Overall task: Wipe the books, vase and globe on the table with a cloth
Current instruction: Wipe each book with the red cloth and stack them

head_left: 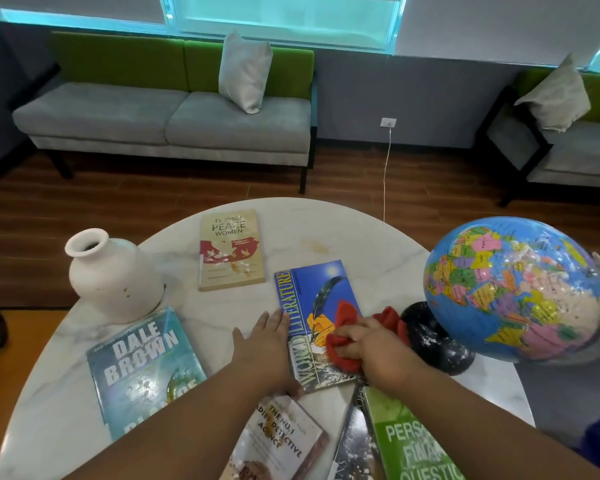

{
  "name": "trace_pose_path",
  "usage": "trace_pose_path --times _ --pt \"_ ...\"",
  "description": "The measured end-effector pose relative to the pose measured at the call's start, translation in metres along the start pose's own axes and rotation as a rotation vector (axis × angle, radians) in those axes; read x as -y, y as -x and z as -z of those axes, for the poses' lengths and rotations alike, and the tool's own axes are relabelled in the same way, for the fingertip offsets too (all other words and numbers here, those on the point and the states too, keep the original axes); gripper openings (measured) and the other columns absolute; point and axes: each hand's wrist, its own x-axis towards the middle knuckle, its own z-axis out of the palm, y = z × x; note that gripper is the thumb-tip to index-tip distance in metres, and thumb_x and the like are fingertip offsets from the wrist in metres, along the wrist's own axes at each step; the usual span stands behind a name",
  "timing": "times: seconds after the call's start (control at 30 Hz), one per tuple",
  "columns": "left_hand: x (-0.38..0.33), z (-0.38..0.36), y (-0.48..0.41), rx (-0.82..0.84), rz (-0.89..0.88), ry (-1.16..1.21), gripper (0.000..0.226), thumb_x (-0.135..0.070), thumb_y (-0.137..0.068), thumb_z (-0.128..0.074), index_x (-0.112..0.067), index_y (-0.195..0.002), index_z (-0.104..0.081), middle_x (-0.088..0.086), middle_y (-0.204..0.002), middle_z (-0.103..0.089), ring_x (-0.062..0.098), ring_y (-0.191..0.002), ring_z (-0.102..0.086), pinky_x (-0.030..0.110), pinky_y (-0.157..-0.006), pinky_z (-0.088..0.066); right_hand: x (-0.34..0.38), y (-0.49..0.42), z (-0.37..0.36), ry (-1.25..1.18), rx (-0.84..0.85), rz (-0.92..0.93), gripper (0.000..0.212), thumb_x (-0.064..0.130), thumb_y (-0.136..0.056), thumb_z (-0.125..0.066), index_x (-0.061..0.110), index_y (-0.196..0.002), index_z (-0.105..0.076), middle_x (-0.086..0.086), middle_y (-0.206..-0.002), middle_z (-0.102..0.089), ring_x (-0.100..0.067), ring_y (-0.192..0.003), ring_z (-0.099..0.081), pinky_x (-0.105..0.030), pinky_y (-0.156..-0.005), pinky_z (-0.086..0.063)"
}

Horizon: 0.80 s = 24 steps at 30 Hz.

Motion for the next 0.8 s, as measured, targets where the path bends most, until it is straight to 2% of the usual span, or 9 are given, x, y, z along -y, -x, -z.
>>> trace_pose_path --times 0.07,0.13,0.27,0.33,0.53,0.6,0.67,0.73,0.8 --pt "-0.001 0.0 -0.001 0.001 0.004 -0.002 0.137 -0.063 -0.06 -0.078 -0.018 -0.152 0.012 -0.004 -0.161 0.013 0.018 -0.149 0.008 0.061 -0.115 -0.011 0.004 0.004 -0.002 0.005 0.152 0.138 0.035 0.027 -0.087 -0.049 0.02 -0.114 -0.071 0.003 -0.138 -0.054 -0.027 -0.124 -0.043 -0.031 -0.104 -0.035" --pt "-0.001 0.0 0.0 0.005 0.007 0.004 0.137 -0.063 -0.06 -0.078 -0.018 -0.152 0.013 -0.005 -0.161 0.014 0.018 -0.149 0.008 0.061 -0.115 -0.01 -0.009 0.007 0.002 -0.131 0.22 0.068 0.032 0.025 -0.085 -0.054 0.021 -0.11 -0.073 0.004 -0.135 -0.057 -0.025 -0.123 -0.045 -0.029 -0.1 -0.038" --pt "-0.001 -0.001 0.0 0.021 0.004 -0.002 0.138 -0.064 -0.06 -0.078 -0.018 -0.152 0.014 -0.004 -0.161 0.014 0.019 -0.148 0.009 0.061 -0.115 -0.009 -0.025 0.017 0.022 -0.39 0.013 -0.269 0.03 0.015 -0.084 -0.063 0.041 -0.097 -0.073 -0.003 -0.12 -0.062 -0.023 -0.107 -0.062 -0.04 -0.087 -0.055" --pt "-0.001 0.0 -0.001 0.008 0.01 -0.002 0.137 -0.064 -0.06 -0.077 -0.018 -0.152 0.014 -0.004 -0.161 0.014 0.019 -0.149 0.009 0.062 -0.115 -0.009 -0.026 0.01 0.022 -0.463 -0.067 -0.347 0.032 0.022 -0.079 -0.065 0.048 -0.097 -0.07 -0.005 -0.122 -0.061 -0.026 -0.11 -0.059 -0.043 -0.095 -0.05" --pt "-0.002 -0.002 -0.003 -0.017 0.015 0.006 0.131 -0.061 -0.061 -0.076 -0.019 -0.153 0.006 -0.004 -0.161 0.007 0.021 -0.149 0.004 0.057 -0.115 -0.016 0.059 -0.011 0.046 -0.418 -0.512 -0.202 0.06 -0.016 -0.075 -0.046 0.016 -0.123 -0.063 0.006 -0.134 -0.048 -0.012 -0.119 -0.045 -0.021 -0.107 -0.035" --pt "-0.001 -0.003 -0.006 -0.168 -0.07 0.229 0.093 -0.05 -0.07 -0.069 -0.024 -0.148 -0.027 -0.001 -0.154 -0.026 0.023 -0.142 -0.027 0.048 -0.11 -0.035 0.077 -0.008 0.062 -0.564 -0.656 -0.197 0.059 -0.018 -0.079 -0.045 0.013 -0.127 -0.058 0.008 -0.133 -0.045 -0.006 -0.118 -0.045 -0.005 -0.1 -0.031" --pt "-0.003 0.006 0.003 -0.261 -0.07 0.748 0.041 -0.042 -0.088 -0.057 -0.023 -0.124 -0.057 0.002 -0.125 -0.06 0.024 -0.118 -0.056 0.042 -0.096 -0.047 0.082 -0.007 0.068 -0.664 -0.763 -0.228 0.054 -0.013 -0.084 -0.049 0.015 -0.129 -0.054 0.006 -0.13 -0.043 -0.004 -0.116 -0.047 0.002 -0.093 -0.03" --pt "-0.011 0.021 0.021 -0.039 0.065 1.373 0.047 -0.058 -0.096 -0.038 -0.024 -0.114 -0.065 0.007 -0.11 -0.071 0.028 -0.107 -0.064 0.044 -0.095 -0.048 0.086 -0.009 0.067 -0.794 -0.777 -0.288 0.05 -0.003 -0.086 -0.057 0.026 -0.127 -0.053 0.006 -0.125 -0.045 -0.002 -0.11 -0.053 -0.007 -0.093 -0.041" --pt "-0.016 0.032 0.033 0.257 0.11 1.845 0.065 -0.074 -0.088 -0.024 -0.029 -0.111 -0.064 0.012 -0.104 -0.073 0.034 -0.098 -0.068 0.05 -0.094 -0.047 0.092 -0.009 0.059 -0.944 -0.712 -0.313 0.051 0.006 -0.082 -0.064 0.044 -0.114 -0.053 0.007 -0.118 -0.057 -0.007 -0.103 -0.062 -0.03 -0.091 -0.053"
